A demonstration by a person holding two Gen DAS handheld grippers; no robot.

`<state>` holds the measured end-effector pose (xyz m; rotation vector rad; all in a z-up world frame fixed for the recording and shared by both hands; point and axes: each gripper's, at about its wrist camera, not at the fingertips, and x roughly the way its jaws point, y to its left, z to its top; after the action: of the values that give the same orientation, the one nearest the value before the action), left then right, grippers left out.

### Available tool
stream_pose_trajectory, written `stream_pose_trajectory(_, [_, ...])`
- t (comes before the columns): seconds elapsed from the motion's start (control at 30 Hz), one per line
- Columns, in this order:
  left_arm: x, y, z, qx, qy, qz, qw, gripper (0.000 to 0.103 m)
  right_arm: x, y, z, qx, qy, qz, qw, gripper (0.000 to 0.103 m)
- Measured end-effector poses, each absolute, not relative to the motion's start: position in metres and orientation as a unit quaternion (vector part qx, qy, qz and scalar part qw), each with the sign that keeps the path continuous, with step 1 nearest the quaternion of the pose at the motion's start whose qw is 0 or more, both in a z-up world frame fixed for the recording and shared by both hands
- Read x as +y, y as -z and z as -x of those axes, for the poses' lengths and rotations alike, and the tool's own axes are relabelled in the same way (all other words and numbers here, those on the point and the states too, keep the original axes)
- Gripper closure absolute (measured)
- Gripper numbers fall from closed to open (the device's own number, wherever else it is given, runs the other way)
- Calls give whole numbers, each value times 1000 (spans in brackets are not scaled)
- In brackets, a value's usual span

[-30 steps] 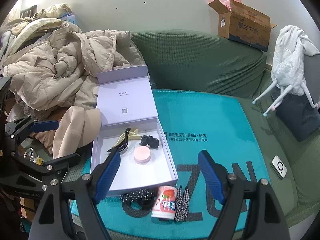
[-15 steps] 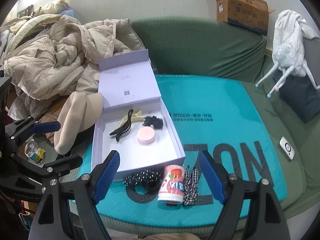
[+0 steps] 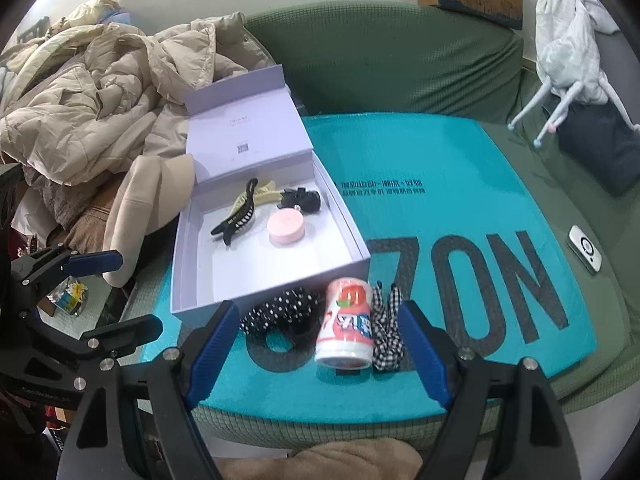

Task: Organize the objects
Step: 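Withdraw both tools from the box toward the scrunchies on the mat, then move the left tool to the polka-dot scrunchie while the right tool approaches the gingham scrunchie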

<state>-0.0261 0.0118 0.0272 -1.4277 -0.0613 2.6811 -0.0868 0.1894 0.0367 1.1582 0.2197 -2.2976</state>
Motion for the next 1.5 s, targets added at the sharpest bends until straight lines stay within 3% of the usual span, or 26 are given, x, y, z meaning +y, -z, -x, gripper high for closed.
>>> stream_pose_trajectory(1.07, [54,42,21,-41,-862,484,147,13,241,46,81,39,839,-487,240,21])
stream_pose_trajectory(1.5, [71,62,48,-21,-861,484,154,31,245,65,97,26,831,-500,244,21])
